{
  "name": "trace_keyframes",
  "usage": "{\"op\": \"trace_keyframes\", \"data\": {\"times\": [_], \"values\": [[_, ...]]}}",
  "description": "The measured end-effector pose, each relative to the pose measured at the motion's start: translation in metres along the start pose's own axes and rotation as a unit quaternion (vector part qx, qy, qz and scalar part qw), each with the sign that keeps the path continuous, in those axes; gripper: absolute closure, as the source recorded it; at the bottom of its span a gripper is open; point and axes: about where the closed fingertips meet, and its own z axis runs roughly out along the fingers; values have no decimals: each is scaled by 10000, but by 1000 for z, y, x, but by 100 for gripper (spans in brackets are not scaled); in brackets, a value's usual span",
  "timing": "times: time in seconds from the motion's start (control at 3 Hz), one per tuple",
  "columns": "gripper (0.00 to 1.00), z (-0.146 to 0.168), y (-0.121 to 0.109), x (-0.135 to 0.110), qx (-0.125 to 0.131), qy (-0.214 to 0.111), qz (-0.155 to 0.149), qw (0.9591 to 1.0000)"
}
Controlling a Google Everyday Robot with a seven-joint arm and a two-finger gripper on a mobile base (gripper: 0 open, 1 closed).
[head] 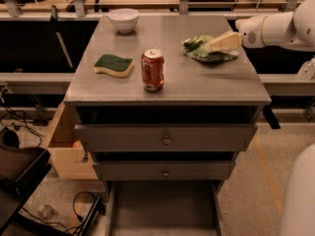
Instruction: Place green jalapeno chip bag into bottom drawer
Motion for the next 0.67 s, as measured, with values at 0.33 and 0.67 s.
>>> {"op": "trace_keyframes", "data": {"times": [0.33, 0.67], "values": [[0, 32, 3, 8, -243, 122, 162, 9995], [0, 60, 9, 23, -458, 349, 383, 9976]]}}
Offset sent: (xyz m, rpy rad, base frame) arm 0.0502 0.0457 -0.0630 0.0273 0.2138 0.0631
